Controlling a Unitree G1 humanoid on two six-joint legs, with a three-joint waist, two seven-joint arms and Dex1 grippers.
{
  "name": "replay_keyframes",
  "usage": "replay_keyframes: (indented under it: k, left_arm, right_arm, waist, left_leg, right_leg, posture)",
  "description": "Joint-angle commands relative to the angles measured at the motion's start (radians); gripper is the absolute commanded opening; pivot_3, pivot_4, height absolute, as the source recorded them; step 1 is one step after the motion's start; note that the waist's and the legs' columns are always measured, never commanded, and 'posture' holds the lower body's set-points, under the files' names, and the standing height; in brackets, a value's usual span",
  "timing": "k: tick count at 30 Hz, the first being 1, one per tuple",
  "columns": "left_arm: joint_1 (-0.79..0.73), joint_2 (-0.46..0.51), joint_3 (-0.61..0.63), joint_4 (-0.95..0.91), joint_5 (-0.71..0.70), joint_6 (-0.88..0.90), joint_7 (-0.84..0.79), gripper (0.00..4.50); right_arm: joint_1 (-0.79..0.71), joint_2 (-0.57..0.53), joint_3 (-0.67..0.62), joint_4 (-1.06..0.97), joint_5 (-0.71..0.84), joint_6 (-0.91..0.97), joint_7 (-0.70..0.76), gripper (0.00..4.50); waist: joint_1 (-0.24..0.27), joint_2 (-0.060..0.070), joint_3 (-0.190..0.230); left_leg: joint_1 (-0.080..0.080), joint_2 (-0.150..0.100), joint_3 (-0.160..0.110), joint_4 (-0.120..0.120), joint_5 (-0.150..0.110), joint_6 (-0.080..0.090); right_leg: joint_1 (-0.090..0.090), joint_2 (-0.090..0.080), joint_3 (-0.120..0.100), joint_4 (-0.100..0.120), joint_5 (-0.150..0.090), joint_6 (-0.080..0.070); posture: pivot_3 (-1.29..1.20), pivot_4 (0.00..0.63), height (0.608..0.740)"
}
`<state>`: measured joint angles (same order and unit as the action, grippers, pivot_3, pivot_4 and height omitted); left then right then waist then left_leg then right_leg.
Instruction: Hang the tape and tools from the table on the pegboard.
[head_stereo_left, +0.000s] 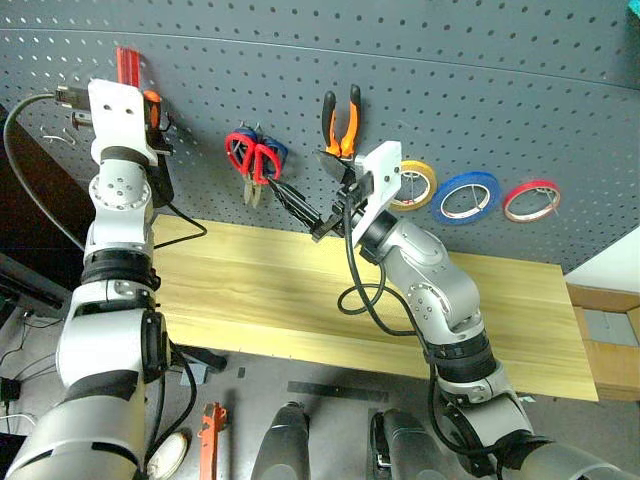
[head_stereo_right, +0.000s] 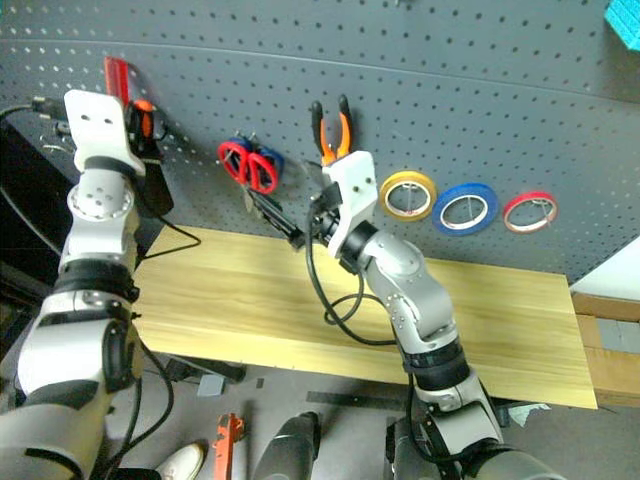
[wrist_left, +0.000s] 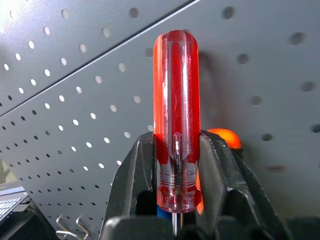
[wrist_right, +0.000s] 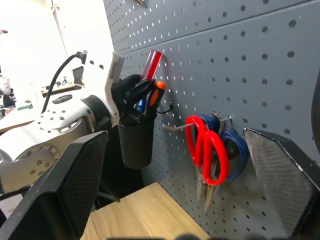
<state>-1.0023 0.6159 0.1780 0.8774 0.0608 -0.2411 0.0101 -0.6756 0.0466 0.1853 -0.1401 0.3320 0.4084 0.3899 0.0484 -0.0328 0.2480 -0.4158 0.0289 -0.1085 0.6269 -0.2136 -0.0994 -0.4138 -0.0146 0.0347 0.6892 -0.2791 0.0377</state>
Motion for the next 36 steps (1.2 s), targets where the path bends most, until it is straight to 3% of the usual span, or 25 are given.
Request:
replay_keyframes:
  k: [1, 3, 14, 23, 30, 36]
  left_arm:
    - [0.041, -0.012, 0.028, -0.168, -0.030, 0.064, 0.010, 0.80]
    - [0.053, -0.017, 0.036, -0.211, -0.037, 0.096, 0.010, 0.80]
    - [0.070, -0.056, 0.060, -0.342, -0.097, 0.192, -0.023, 4.47]
    - [0.182, -0.124, 0.082, -0.652, -0.172, 0.443, -0.019, 4.47]
    - [0.299, -0.262, 0.006, -1.118, -0.237, 0.762, -0.006, 4.47]
    - [0.421, -0.368, -0.078, -1.315, -0.244, 0.877, 0.005, 4.47]
  right_arm:
    - [-0.003, 0.002, -0.008, -0.026, 0.005, -0.003, 0.002, 4.50]
    - [-0.006, 0.001, -0.009, -0.019, 0.004, -0.006, 0.003, 4.50]
    - [-0.009, -0.004, -0.009, -0.005, -0.002, -0.018, 0.008, 4.50]
    - [-0.013, -0.054, -0.016, -0.046, -0.011, -0.016, 0.026, 4.50]
    - [0.049, -0.127, -0.037, -0.137, -0.018, 0.028, -0.003, 4.50]
    - [0.169, -0.194, -0.038, -0.234, -0.076, 0.111, -0.073, 4.50]
  waist:
    - [-0.001, 0.000, 0.000]
    - [-0.001, 0.000, 0.000]
    - [-0.003, 0.000, 0.001]
    - [-0.002, -0.002, 0.000]
    - [0.008, -0.007, -0.011]
    - [0.009, -0.006, -0.043]
  left_leg:
    - [0.000, 0.000, 0.000, 0.000, 0.000, 0.000]
    - [0.000, 0.000, 0.000, 0.000, 0.000, 0.000]
    - [0.000, 0.000, 0.000, 0.000, 0.000, 0.000]
    - [-0.001, 0.000, 0.000, 0.000, 0.000, 0.000]
    - [-0.002, 0.000, 0.000, 0.000, 0.002, -0.004]
    - [-0.001, 0.000, 0.001, -0.001, 0.002, -0.004]
  right_leg:
    - [0.000, 0.000, 0.000, 0.000, 0.000, 0.000]
    - [0.000, 0.000, 0.000, 0.000, 0.000, 0.000]
    - [0.000, 0.000, 0.000, -0.001, 0.000, 0.000]
    - [0.000, 0.000, 0.000, -0.001, 0.000, 0.000]
    - [0.000, -0.002, 0.000, -0.003, 0.000, 0.000]
    - [0.002, -0.002, 0.001, -0.006, 0.000, 0.000]
  posture:
    - [0.20, 0.263, 0.740]
    - [0.20, 0.262, 0.740]
    - [0.20, 0.240, 0.740]
    - [0.21, 0.188, 0.740]
    - [0.22, 0.128, 0.740]
    - [0.22, 0.091, 0.740]
